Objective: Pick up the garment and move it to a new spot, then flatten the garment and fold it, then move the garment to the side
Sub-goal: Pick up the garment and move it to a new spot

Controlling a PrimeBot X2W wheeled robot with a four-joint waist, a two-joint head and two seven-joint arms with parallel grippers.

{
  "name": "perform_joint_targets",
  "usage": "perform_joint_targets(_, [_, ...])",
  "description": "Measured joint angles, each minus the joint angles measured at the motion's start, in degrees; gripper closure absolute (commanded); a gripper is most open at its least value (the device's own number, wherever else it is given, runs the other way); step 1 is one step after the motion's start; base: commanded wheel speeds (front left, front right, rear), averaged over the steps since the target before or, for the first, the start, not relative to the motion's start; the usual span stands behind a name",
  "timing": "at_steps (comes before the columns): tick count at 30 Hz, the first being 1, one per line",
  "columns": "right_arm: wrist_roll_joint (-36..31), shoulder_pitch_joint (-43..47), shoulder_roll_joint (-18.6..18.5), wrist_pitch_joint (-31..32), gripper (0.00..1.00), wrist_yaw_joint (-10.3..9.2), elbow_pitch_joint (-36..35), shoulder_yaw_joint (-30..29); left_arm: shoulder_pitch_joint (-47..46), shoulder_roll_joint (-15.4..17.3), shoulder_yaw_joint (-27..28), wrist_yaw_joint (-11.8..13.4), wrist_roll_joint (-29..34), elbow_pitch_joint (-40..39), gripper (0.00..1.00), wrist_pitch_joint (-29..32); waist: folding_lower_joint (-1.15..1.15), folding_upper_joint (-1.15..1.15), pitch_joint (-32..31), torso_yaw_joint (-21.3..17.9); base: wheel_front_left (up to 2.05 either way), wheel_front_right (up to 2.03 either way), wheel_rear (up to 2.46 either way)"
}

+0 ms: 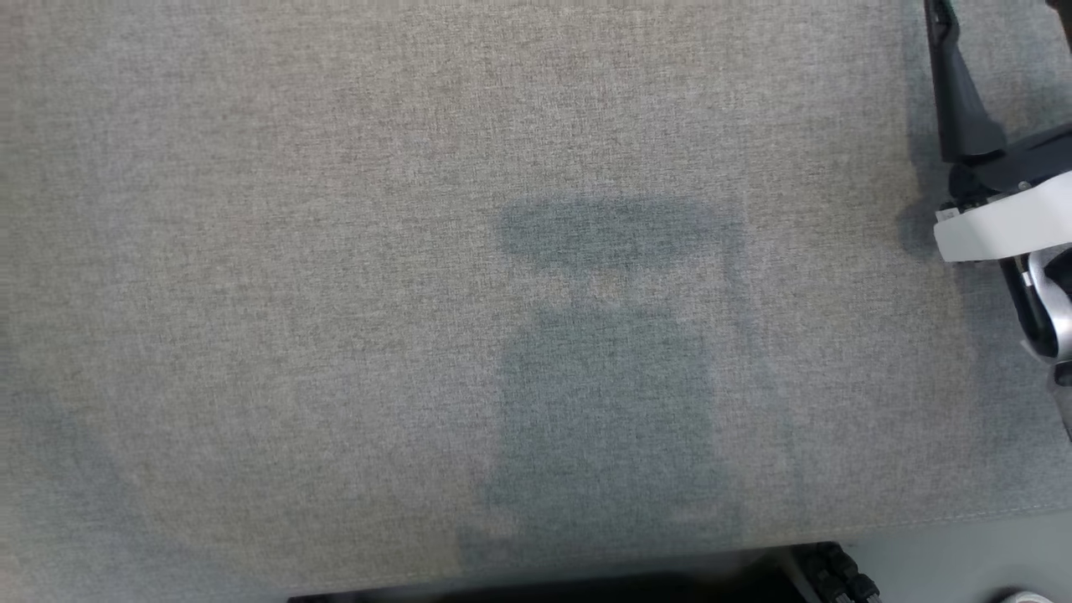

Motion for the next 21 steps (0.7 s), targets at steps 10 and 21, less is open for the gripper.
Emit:
perform_joint_targets(10, [0.56, 0.22, 5.03, -4.01, 0.00, 0.02, 5.22, 3.64, -3.33, -9.58, -9.72, -9.50, -3.59, -7.98, 1.00, 3.69, -0.01, 0.00, -6.74, 0.21, 0.00, 0.00, 0.00])
perform_joint_targets(21, [2.79, 4.49, 10.11, -6.90, 0.00, 0.02, 12.51, 6.69, 9.32, -23.36, -17.66, -11.45, -13.43, -14.60, 1.00, 11.09, -0.02, 0.00, -15.94, -2.68, 0.00, 0.00, 0.00])
